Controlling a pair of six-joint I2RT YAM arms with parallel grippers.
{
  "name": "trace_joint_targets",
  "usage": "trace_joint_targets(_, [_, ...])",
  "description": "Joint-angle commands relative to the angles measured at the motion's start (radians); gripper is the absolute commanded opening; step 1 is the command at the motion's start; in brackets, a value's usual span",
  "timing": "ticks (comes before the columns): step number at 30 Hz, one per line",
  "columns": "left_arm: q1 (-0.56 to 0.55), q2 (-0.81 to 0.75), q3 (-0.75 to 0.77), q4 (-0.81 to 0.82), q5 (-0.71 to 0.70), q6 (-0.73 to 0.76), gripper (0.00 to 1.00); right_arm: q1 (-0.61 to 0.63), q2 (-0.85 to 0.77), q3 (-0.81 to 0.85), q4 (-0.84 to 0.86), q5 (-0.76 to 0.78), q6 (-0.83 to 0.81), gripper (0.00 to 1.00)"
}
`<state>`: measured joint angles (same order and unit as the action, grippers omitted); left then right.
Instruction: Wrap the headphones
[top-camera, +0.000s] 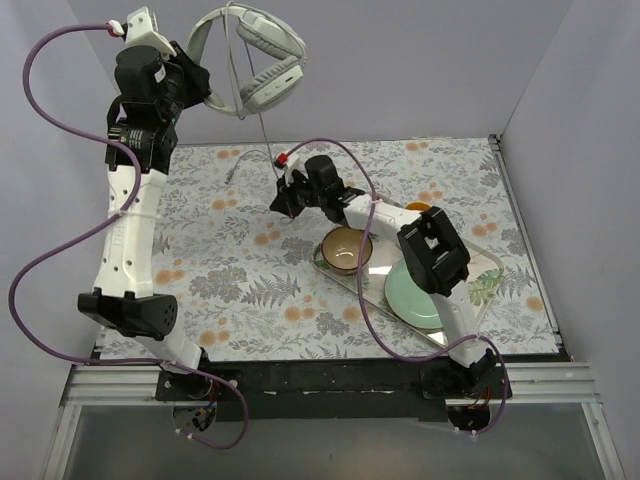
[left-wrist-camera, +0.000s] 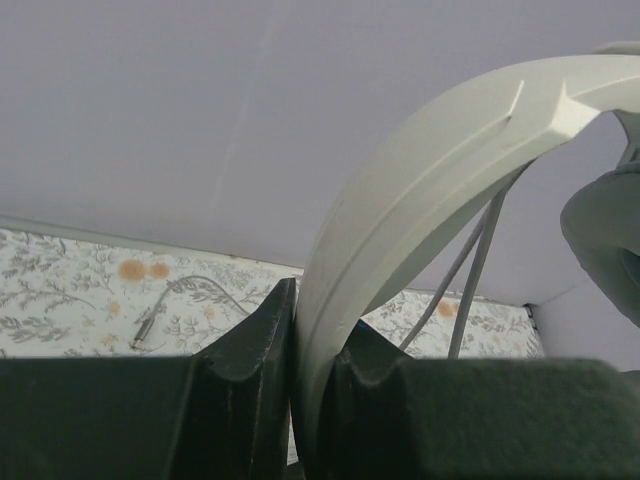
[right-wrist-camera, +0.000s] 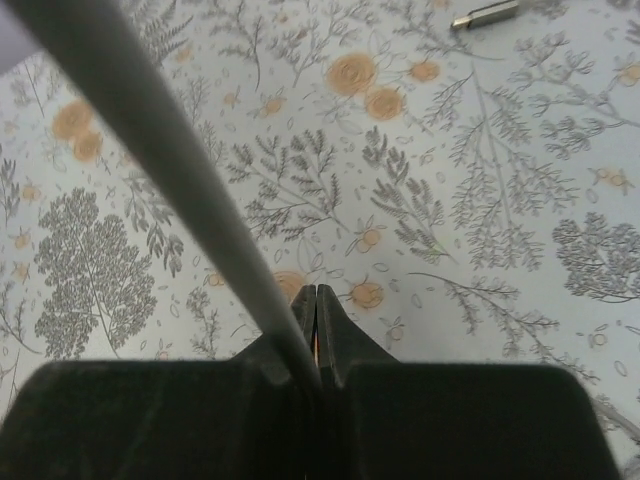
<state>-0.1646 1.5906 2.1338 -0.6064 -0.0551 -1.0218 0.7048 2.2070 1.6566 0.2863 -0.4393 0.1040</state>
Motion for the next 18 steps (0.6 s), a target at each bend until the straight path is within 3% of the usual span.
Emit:
trace_joint_targets(1, [0.051, 0.009, 0.026, 0.119, 0.037, -0.181, 0.0, 0.073, -0.043, 0.106, -0.269, 0.08, -0.188, 0.01])
trace_joint_targets(9, [0.122, 0.051, -0.049, 0.284, -0.173, -0.055, 0.0, 0.206, -0.145, 0.074, -0.482, 0.149, -0.354, 0.01])
trace_joint_targets(18, [0.142, 0.111, -0.175, 0.402, -0.252, 0.089, 0.0, 0.347, -0.22, 0.184, -0.74, 0.218, -0.466, 0.01])
